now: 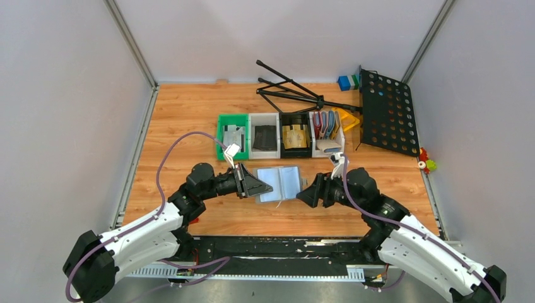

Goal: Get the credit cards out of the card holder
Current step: Place the card holder at the center of the board.

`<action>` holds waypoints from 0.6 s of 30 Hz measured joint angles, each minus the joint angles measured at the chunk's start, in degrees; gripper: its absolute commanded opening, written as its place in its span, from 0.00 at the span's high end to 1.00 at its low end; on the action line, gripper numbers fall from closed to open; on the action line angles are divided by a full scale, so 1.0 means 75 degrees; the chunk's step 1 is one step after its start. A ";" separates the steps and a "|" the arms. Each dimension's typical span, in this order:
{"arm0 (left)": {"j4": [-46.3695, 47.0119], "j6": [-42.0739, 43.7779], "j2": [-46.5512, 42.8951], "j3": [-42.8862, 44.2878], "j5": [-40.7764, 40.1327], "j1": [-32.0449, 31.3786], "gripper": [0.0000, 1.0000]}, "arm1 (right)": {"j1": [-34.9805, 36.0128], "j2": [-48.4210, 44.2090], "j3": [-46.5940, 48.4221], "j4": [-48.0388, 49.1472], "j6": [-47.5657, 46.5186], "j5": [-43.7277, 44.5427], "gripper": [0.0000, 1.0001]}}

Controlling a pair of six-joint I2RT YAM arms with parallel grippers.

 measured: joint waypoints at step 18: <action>0.0335 -0.0245 -0.0006 0.0000 0.0338 0.0003 0.79 | 0.0000 -0.0318 -0.0073 -0.0064 0.0539 0.0935 0.51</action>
